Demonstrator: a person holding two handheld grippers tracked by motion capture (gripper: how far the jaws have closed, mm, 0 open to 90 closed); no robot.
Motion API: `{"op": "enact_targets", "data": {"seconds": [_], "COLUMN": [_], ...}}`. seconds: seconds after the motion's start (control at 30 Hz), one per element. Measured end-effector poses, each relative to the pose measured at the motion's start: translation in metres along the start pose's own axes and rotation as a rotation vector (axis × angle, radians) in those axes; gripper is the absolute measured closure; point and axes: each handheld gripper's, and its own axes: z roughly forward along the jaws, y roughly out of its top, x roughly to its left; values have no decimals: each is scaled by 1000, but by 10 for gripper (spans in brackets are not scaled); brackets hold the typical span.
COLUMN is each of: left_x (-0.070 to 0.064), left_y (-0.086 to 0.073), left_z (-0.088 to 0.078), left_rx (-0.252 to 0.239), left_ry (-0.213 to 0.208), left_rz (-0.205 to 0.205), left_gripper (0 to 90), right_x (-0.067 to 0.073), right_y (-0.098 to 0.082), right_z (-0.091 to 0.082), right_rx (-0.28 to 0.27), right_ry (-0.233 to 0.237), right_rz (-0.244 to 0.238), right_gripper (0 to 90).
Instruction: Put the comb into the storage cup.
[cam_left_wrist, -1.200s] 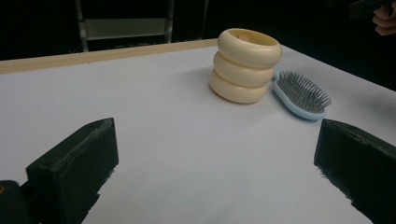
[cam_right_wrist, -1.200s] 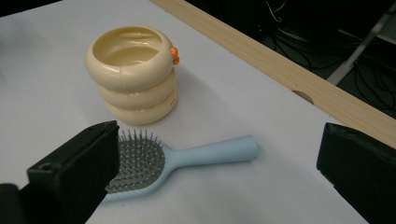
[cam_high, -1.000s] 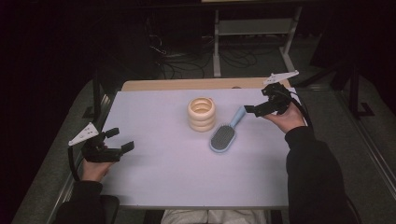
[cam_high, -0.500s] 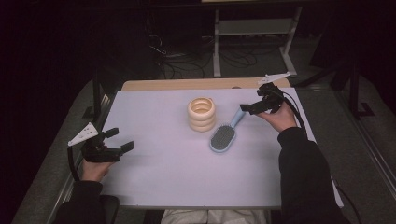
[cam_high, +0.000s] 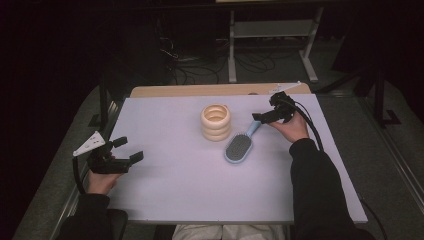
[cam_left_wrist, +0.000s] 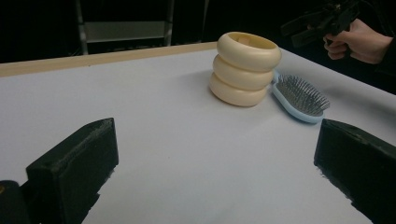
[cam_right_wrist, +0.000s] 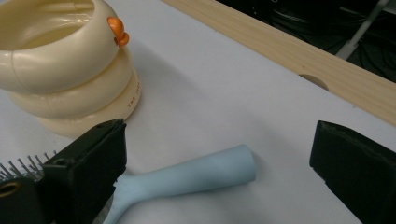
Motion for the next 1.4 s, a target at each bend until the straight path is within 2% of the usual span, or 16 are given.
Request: {"op": "enact_targets", "data": {"seconds": [0.07,0.1,0.17,0.2,0.23,0.33,0.5,0.63,0.67,0.77,0.8,0.83,0.93,1.0,1.03,1.4], "left_x": [0,0,0,0,0,0,0,0,0,0,0,0,0,0,0,0], "left_y": [0,0,0,0,0,0,0,0,0,0,0,0,0,0,0,0], "left_z": [0,0,0,0,0,1,0,0,0,0,0,0,1,1,1,1], "left_rx": [1,0,1,2,3,6,2,0,2,2,2,4,7,6,5,3], "left_ry": [0,0,0,0,0,0,-1,0,0,0,0,1,2,-1,-1,-1], "left_rz": [2,2,2,2,3,4,2,3,4,6,7,7,10,9,10,9], "left_gripper": [0,0,0,0,0,0,0,0,0,0,0,0,0,0,0,0], "right_x": [0,-1,-1,-1,-1,0,3,4,4,4,4,3,1,0,0,6], "right_y": [-1,-3,-4,-5,-6,-6,-5,-4,-4,-5,-5,-5,-4,-4,-4,-6], "right_z": [4,7,9,11,12,13,15,20,20,23,23,24,25,26,29,47], "right_rx": [1,5,8,15,15,5,-8,-4,-4,-6,-6,-17,-25,-15,11,40], "right_ry": [8,34,40,54,60,60,34,-11,-11,-34,-34,-31,-17,-22,-36,-67], "right_rz": [3,19,25,25,22,16,-12,0,0,34,34,51,79,78,69,72], "right_gripper": [89,142,149,206,223,274,491,658,658,834,834,875,889,889,890,891]}}
